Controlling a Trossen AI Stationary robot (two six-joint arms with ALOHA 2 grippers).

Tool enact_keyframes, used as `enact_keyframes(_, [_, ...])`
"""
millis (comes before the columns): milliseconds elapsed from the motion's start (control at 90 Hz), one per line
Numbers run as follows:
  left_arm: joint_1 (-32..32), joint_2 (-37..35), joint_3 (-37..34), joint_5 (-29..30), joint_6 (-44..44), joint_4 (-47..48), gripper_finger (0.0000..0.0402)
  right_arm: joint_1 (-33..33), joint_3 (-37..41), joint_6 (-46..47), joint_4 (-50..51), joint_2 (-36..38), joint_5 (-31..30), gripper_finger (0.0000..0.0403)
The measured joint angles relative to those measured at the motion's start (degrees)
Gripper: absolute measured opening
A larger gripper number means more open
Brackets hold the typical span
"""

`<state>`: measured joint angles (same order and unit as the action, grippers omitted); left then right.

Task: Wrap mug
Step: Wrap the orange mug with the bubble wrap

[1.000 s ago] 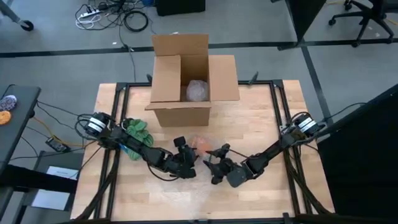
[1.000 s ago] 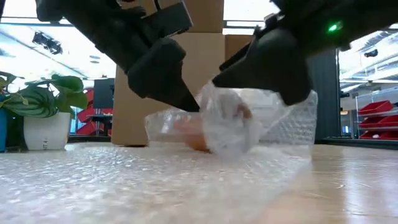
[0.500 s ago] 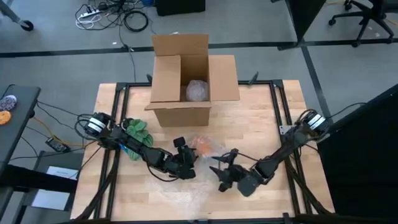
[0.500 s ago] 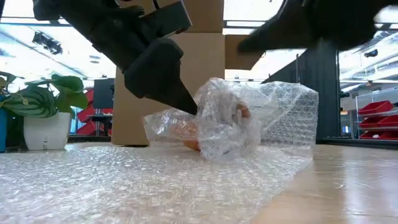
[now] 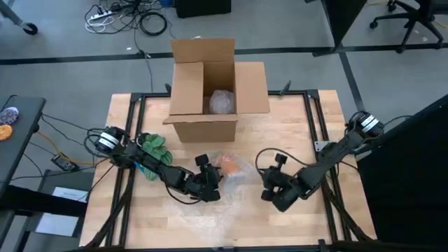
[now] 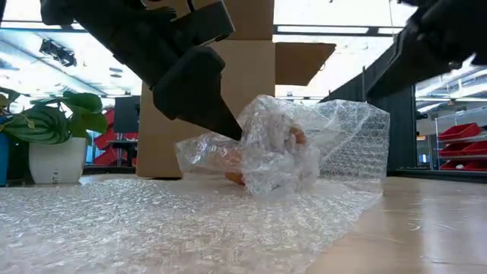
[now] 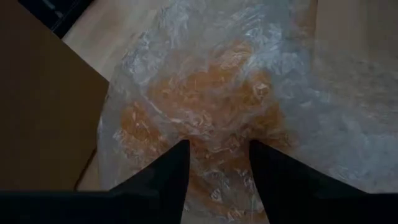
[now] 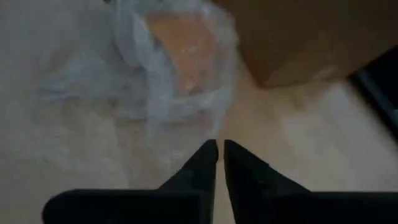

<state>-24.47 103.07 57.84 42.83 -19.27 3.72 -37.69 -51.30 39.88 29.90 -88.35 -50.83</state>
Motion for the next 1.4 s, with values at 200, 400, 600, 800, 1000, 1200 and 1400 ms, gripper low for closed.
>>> enact_keyframes(200, [0.0,0.0,0.0,0.0,-0.6,-0.1,0.0152,4.1,0.1,-10.8,-18.3,-8.1,5.4,0.0005])
enact_keyframes(400, [0.0,0.5,0.0,-0.9,-0.9,-1.3,0.0152,7.7,0.0,-22.8,-38.9,-14.5,8.7,0.0002])
enact_keyframes(600, [0.0,1.6,0.0,-1.3,-0.7,-4.6,0.0152,11.4,0.1,-25.6,-48.4,-20.7,8.9,0.0001])
enact_keyframes(800, [0.0,1.7,0.0,-1.3,-0.2,-3.6,0.0152,12.0,0.0,-26.6,-51.0,-22.2,8.5,0.0])
enact_keyframes(1000, [0.0,1.7,0.0,-1.5,0.0,-3.5,0.0152,10.1,0.0,-28.3,-50.8,-22.0,0.8,0.0])
enact_keyframes(1200, [-0.1,1.4,0.6,-1.6,0.2,-1.7,0.0152,9.6,0.0,-28.6,-50.8,-22.0,-2.0,0.0])
enact_keyframes(1400, [-1.2,-1.3,6.5,-1.6,1.1,11.4,0.0152,9.6,0.0,-28.5,-49.4,-21.9,-2.1,0.0001])
